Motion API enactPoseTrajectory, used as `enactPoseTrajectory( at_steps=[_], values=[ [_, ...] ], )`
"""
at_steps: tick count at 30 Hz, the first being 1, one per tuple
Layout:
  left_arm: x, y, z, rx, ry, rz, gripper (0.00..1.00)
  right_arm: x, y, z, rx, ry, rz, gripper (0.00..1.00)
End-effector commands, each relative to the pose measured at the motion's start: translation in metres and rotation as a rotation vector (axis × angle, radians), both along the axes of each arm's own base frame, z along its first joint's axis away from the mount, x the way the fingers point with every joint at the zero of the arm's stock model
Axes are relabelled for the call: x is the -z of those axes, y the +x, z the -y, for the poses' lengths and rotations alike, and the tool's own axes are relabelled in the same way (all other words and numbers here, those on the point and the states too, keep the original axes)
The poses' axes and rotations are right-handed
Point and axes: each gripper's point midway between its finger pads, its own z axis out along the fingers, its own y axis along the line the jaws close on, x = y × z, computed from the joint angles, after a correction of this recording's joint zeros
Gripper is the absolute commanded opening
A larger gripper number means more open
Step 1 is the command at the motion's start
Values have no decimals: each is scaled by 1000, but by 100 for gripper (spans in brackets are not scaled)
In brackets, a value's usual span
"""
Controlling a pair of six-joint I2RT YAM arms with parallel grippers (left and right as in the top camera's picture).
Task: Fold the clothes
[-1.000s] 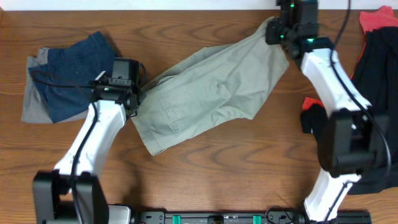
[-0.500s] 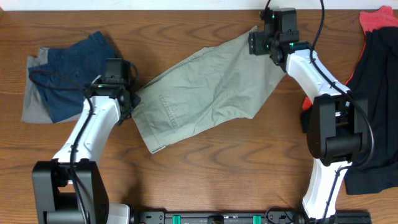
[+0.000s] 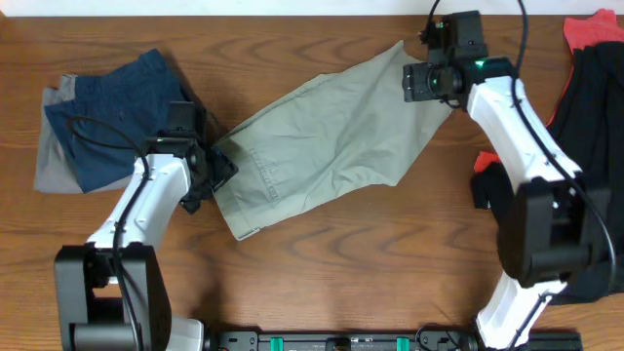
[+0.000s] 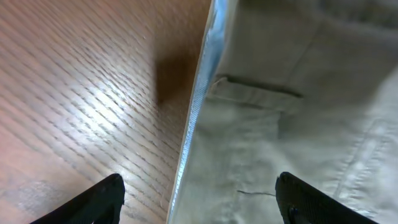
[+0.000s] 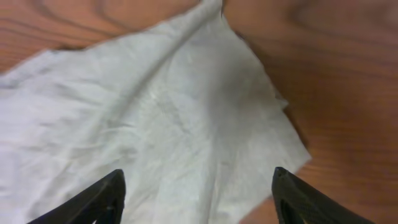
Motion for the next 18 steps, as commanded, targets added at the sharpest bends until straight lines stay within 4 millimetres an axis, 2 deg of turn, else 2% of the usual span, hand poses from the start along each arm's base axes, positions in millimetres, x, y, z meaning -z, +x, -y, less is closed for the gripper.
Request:
enactPoseTrajectory(
  at_steps=[1,5,7,11,14,16,18],
  values=[
    [24,-13,7,34,-38,-76,79,-32,-5,3,4,3,45,70],
    [41,-14,24,90,-132,-106,73,-37,-15,4,5,1,26,62],
    [47,-13,35,139,-188,-109,67,-35,-19,5,5,-2,8,58],
    [56,-19,42,179,-227,-143,43,-31,-25,6,5,-6,-19,54],
    [55,-23,41,223,-224,-152,14,-30,-26,6,5,-7,-26,52],
    [54,-27,40,228,-221,-170,7,-30,-27,5,3,-7,-29,49],
    [51,-32,38,228,-223,-192,6,-30,-27,5,1,-7,-32,40]
  ],
)
